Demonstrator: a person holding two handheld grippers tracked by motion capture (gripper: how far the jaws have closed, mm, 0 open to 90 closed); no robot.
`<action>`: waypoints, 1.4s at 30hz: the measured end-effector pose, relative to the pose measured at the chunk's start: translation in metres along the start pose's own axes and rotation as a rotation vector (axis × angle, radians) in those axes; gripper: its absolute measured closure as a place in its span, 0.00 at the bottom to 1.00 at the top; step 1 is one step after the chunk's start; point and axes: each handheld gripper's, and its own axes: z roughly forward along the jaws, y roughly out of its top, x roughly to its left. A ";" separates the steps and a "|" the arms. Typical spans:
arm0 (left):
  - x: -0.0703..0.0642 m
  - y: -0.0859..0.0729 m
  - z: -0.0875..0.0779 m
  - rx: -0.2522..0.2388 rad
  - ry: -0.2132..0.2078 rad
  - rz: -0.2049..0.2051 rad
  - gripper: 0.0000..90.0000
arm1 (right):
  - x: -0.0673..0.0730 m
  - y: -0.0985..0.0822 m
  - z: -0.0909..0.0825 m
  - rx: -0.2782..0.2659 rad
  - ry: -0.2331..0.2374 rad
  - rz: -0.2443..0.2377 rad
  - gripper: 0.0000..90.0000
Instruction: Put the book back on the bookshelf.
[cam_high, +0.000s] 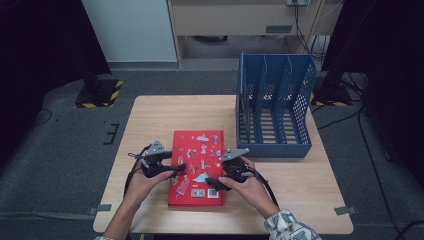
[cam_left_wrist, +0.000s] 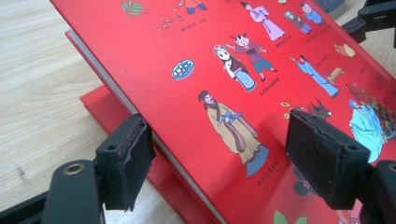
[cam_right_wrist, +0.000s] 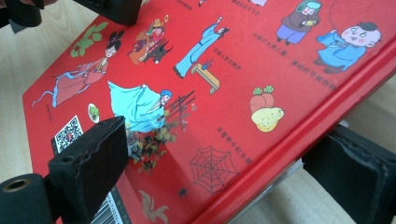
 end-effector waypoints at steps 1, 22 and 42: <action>0.001 0.002 -0.002 -0.004 0.003 0.001 0.26 | 0.000 0.002 0.000 0.000 -0.001 0.004 0.08; 0.007 0.032 -0.027 -0.064 0.059 0.045 0.39 | -0.004 0.045 -0.008 -0.037 -0.056 -0.032 0.23; 0.007 0.051 -0.038 -0.074 0.147 0.073 0.51 | -0.011 0.068 -0.016 -0.068 -0.112 -0.052 0.42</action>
